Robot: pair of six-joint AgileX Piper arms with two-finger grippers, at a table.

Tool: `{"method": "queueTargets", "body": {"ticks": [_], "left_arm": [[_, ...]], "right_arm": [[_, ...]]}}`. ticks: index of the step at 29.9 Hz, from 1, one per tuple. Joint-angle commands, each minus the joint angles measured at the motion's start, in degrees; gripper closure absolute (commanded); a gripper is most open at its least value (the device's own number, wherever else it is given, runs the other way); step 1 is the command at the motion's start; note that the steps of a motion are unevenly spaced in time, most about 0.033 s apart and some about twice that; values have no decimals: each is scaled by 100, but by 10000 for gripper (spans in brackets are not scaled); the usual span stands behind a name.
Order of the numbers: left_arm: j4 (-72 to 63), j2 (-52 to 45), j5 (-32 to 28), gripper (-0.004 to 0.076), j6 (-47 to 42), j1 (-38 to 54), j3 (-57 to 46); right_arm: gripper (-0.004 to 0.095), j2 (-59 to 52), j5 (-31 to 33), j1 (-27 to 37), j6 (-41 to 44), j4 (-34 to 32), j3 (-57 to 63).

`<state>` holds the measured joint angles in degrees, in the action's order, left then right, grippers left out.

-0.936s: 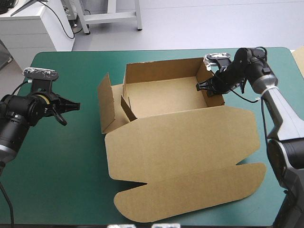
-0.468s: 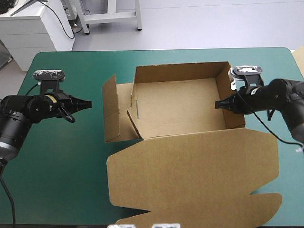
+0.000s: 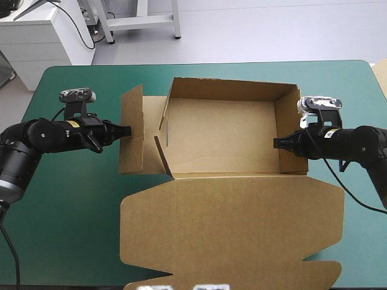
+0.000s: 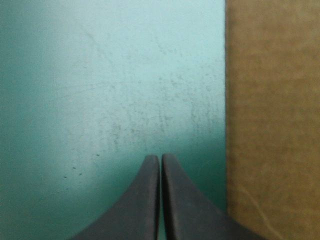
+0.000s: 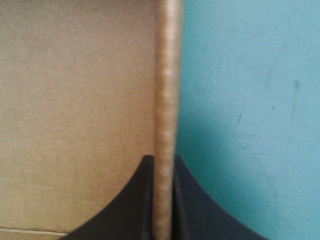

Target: Fold the box

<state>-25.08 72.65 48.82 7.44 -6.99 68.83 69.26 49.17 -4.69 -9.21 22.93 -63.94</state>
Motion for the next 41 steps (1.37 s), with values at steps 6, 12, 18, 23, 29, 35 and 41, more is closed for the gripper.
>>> {"method": "queueTargets", "body": {"ticks": [6, 12, 18, 23, 29, 35, 41], "left_arm": [[-1415, -143, -2, 723, 1028, 5, 184], [-2309, -143, 221, 723, 1508, 5, 184], [-3086, -143, 449, 731, 2064, -5, 184], [-3281, -143, 507, 731, 2106, -5, 184], [-3314, -143, 668, 731, 2106, -13, 184], [-3261, -143, 700, 731, 2386, -13, 184], [-3271, -143, 660, 727, 2386, -13, 184]], "right_arm": [[923, -136, -768, 49, -240, 494, -172], [923, 25, -1224, 38, -511, 617, -150], [923, 205, -1338, 38, -606, 622, -150], [923, 321, -1539, 38, -606, 622, -150], [923, 505, -1675, -256, -606, 633, -150], [923, 660, -2116, -578, -533, 648, -150], [923, 683, -2125, -588, -533, 637, -160]]}}
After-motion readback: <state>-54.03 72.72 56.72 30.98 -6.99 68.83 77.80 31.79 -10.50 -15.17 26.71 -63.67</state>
